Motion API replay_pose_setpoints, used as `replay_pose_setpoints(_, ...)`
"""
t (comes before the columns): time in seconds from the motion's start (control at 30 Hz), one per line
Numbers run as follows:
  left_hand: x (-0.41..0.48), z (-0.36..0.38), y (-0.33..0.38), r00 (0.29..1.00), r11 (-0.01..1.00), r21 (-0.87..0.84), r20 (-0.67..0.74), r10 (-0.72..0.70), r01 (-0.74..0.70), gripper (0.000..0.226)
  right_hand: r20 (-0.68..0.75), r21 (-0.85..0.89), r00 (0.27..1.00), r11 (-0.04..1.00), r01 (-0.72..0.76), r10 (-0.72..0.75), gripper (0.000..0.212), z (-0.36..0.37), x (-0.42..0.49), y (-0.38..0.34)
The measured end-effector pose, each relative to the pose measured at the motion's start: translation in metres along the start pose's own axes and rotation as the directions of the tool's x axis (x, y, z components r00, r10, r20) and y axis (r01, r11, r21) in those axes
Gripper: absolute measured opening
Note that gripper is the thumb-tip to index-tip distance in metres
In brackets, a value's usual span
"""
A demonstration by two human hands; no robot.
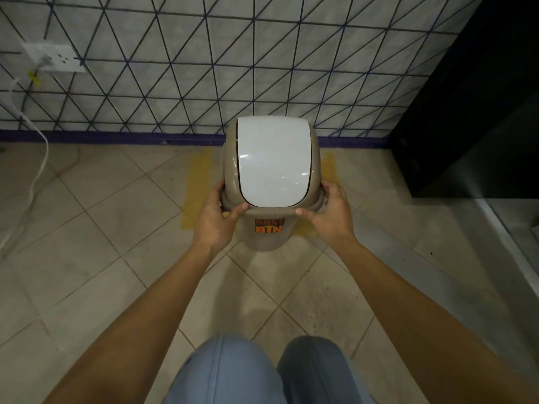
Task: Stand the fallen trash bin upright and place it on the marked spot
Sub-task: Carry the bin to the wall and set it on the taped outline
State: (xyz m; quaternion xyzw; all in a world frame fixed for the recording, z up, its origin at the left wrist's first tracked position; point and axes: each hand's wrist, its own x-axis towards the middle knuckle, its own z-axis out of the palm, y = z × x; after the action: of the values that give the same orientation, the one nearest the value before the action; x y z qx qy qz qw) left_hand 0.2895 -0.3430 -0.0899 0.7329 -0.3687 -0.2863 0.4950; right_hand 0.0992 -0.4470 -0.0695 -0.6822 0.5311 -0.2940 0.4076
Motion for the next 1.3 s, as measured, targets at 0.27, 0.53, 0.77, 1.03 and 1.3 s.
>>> replay_pose_setpoints(0.27, 0.027, -0.007, 0.008, 0.998, 1.000, -0.004, 0.058, 0.023, -0.023, 0.076, -0.017, -0.002, 0.999, 0.999, -0.047, 0.046, 0.083, 0.006, 0.025, -0.012)
replay_pose_setpoints(0.53, 0.058, -0.005, 0.004, 0.992, 0.998, -0.042, 0.111, 0.060, -0.055, 0.078, -0.020, 0.034, 0.998, 0.998, -0.061, 0.062, 0.087, 0.009, 0.056, -0.010)
replay_pose_setpoints(0.77, 0.070, 0.001, 0.004, 0.991, 0.993, -0.084, 0.101, 0.092, -0.083, 0.084, 0.068, 0.198, 0.997, 0.979, -0.052, 0.039, 0.081, 0.007, 0.071, -0.006)
replay_pose_setpoints(1.03, 0.091, 0.010, 0.007, 0.996, 0.985, -0.174, 0.084, 0.036, -0.020, 0.090, 0.077, 0.280, 0.994, 0.955, -0.099, 0.080, 0.078, 0.010, 0.092, -0.007)
replay_pose_setpoints(1.3, 0.113, 0.017, 0.009, 0.998, 0.987, -0.163, 0.057, 0.007, 0.003, 0.088, 0.077, 0.243, 0.994, 0.966, -0.091, 0.074, 0.070, 0.012, 0.115, -0.003)
